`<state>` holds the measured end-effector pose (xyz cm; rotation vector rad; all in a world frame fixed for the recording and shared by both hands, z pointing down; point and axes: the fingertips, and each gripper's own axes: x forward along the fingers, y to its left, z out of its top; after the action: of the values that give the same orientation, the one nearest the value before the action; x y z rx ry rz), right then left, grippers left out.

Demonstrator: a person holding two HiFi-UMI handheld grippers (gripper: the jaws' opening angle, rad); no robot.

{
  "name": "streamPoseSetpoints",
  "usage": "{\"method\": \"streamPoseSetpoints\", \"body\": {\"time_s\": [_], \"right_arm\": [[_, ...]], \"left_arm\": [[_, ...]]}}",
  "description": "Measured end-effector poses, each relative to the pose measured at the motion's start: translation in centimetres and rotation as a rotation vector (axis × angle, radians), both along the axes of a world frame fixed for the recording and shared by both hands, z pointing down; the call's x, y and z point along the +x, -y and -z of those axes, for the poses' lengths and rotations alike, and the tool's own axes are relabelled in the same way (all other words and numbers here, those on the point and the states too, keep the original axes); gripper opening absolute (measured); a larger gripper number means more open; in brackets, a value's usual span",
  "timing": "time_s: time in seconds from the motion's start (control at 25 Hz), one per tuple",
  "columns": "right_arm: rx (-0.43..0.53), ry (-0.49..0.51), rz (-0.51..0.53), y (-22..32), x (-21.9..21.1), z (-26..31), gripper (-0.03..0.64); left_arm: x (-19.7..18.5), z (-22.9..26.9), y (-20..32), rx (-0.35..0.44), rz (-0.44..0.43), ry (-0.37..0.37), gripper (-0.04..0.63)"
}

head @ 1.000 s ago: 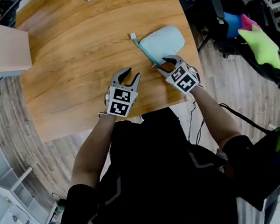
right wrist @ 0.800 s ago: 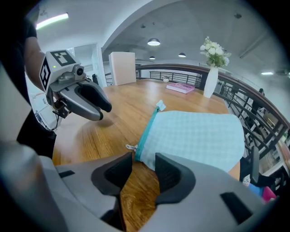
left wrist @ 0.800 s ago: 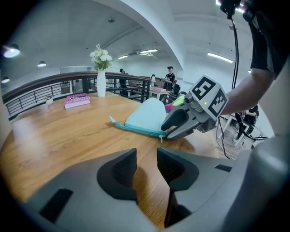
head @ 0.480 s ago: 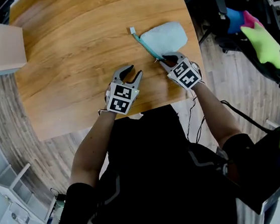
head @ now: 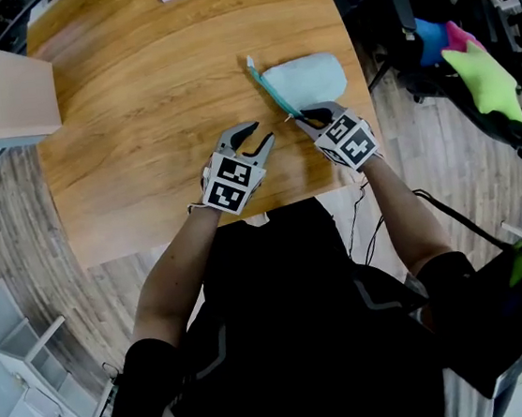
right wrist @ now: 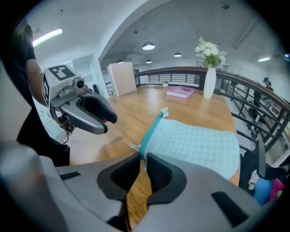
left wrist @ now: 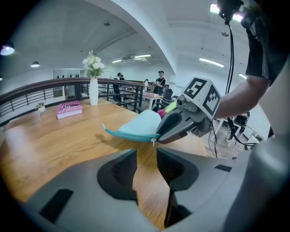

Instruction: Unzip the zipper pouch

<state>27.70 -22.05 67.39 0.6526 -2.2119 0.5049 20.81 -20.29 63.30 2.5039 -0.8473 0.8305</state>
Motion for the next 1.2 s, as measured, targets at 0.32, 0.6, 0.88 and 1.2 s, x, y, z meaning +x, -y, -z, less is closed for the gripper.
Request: {"method": "streamPoseSetpoints", "body": {"time_s": [0.32,0.6,0.88,1.2], "right_arm": [[0.023,0.109,-0.065,-0.1,-1.5,6.8,0.054],[0.056,0.164,-0.068,-1.5,-4.3,12.8,0.054],[0.079,0.209,-0.053,-3.4,-8.3,15.9,0.054],[0.112,0.235,-0.039,-4.6,-11.0,18.8,0.054]], "left_arm": [[0.1,5.2,0.2,0.075,-0.085,-0.043,0.156],[-0.7,10.6,-0.6,0.172,-0.173,-0.089,0.156],[-2.7,14.4,-1.8,0.237,-0.215,-0.116,0.139],[-5.4,15.9,-3.1,0.258,-0.233,-0.109,0.096]]}}
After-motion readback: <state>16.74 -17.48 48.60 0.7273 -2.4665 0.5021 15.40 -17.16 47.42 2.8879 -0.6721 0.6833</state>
